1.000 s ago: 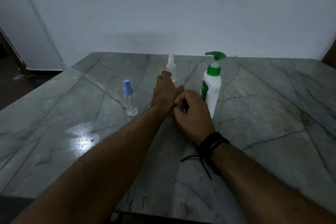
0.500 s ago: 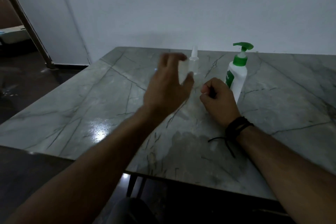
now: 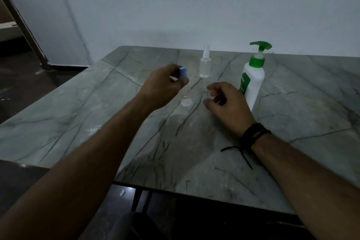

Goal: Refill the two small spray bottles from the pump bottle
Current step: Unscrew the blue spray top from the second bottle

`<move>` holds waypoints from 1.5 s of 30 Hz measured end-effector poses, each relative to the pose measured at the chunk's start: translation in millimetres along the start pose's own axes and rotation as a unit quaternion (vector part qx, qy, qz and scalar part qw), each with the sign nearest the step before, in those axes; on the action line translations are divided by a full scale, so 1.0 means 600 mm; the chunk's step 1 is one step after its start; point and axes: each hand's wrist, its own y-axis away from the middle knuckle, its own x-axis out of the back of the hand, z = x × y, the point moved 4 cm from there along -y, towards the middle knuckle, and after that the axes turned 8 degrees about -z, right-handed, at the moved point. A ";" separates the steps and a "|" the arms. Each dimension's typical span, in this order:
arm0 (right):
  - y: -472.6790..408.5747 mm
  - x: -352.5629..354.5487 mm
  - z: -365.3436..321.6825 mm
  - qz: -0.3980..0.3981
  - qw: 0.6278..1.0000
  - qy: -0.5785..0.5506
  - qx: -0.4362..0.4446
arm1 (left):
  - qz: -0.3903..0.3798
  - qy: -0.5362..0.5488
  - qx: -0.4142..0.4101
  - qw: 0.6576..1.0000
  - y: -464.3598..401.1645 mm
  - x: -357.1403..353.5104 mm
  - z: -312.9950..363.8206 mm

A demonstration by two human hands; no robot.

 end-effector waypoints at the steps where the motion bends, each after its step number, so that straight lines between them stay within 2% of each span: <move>1: -0.001 0.000 0.000 -0.016 1.000 0.003 -0.007 | -0.018 0.032 -0.014 0.999 -0.004 -0.011 0.013; 5: 0.000 -0.002 -0.004 -0.048 0.999 0.014 -0.019 | -0.070 0.116 -0.067 0.989 -0.015 -0.050 0.051; 10: -0.003 -0.001 -0.001 -0.075 0.996 0.020 -0.040 | -0.103 0.146 -0.090 0.980 -0.017 -0.077 0.039; 14: -0.005 -0.008 0.000 -0.095 0.993 0.041 -0.060 | -0.070 0.119 -0.094 0.986 -0.018 -0.082 0.027; 19: -0.006 -0.010 -0.002 -0.083 0.993 0.062 -0.059 | -0.007 0.142 -0.038 0.989 -0.019 -0.084 0.019; 22: -0.009 -0.013 -0.002 -0.092 0.993 0.062 -0.051 | -0.046 0.172 -0.014 0.984 -0.014 -0.091 0.031; 25: -0.010 -0.013 0.000 -0.088 0.994 0.059 -0.038 | -0.081 0.182 -0.048 0.979 -0.008 -0.094 0.042; 31: -0.007 -0.010 0.003 -0.069 0.994 0.047 -0.068 | -0.033 0.230 -0.037 0.972 -0.010 -0.090 0.015; 37: -0.005 -0.007 0.000 -0.066 0.994 0.047 -0.070 | -0.017 0.320 -0.050 0.946 -0.010 -0.090 0.010; 45: -0.004 -0.009 -0.002 -0.078 0.994 0.051 -0.063 | -0.017 0.256 -0.076 0.964 -0.015 -0.092 0.006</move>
